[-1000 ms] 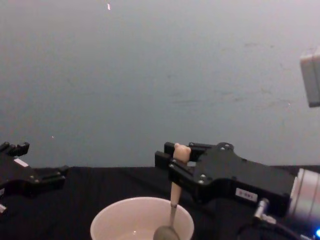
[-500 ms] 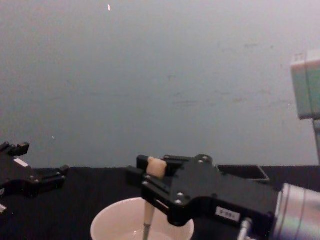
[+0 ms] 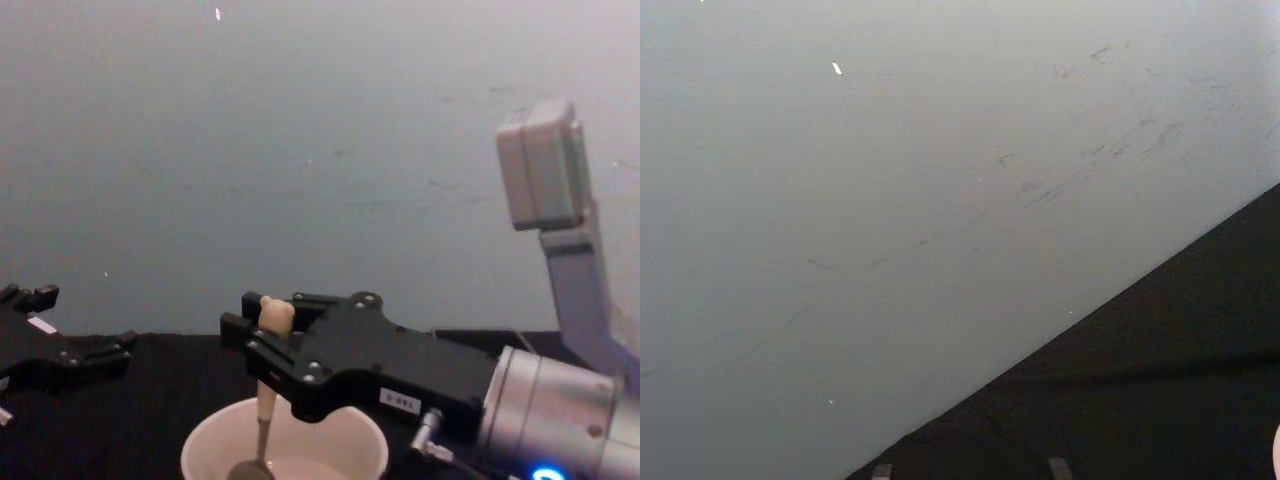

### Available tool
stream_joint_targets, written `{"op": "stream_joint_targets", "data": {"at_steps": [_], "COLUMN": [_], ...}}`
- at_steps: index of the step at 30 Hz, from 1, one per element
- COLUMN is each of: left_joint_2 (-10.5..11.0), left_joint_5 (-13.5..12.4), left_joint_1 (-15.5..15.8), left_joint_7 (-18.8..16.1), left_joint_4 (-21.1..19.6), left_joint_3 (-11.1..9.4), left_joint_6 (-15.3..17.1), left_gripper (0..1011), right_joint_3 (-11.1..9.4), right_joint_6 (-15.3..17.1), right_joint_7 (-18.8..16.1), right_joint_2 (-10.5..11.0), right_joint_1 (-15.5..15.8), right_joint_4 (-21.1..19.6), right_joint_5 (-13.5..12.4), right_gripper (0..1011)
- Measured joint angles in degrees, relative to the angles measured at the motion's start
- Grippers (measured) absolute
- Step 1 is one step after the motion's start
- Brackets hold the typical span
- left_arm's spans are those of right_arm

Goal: Pick up the stirring spoon with one hand, stir inside the cup, then place it back in its original position.

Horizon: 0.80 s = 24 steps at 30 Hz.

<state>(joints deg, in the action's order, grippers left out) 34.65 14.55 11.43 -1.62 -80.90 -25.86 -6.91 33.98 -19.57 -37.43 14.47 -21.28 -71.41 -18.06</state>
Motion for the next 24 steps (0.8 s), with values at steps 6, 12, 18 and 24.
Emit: {"op": "stream_joint_targets", "data": {"at_steps": [6, 12, 18, 24], "left_joint_2": [0.0, 0.0, 0.0, 0.0], "left_joint_5": [0.0, 0.0, 0.0, 0.0], "left_joint_1": [0.0, 0.0, 0.0, 0.0], "left_joint_7": [0.0, 0.0, 0.0, 0.0], "left_joint_4": [0.0, 0.0, 0.0, 0.0], "left_joint_3": [0.0, 0.0, 0.0, 0.0], "left_joint_6": [0.0, 0.0, 0.0, 0.0], "left_gripper": [1001, 1001, 1001, 1001], "right_joint_3": [-0.56, -1.35, -1.89, -2.24], "right_joint_6": [-0.29, -0.3, -0.31, -0.3], "right_joint_7": [1.53, 2.36, 2.63, 2.71], "right_joint_2": [-1.09, -1.44, -1.56, -1.5], "right_joint_1": [-1.36, -1.77, -1.83, -1.78], "right_joint_4": [2.92, 3.95, 4.19, 4.3], "right_joint_5": [1.34, 1.91, 2.3, 2.8], "right_gripper": [212, 212, 212, 212]}}
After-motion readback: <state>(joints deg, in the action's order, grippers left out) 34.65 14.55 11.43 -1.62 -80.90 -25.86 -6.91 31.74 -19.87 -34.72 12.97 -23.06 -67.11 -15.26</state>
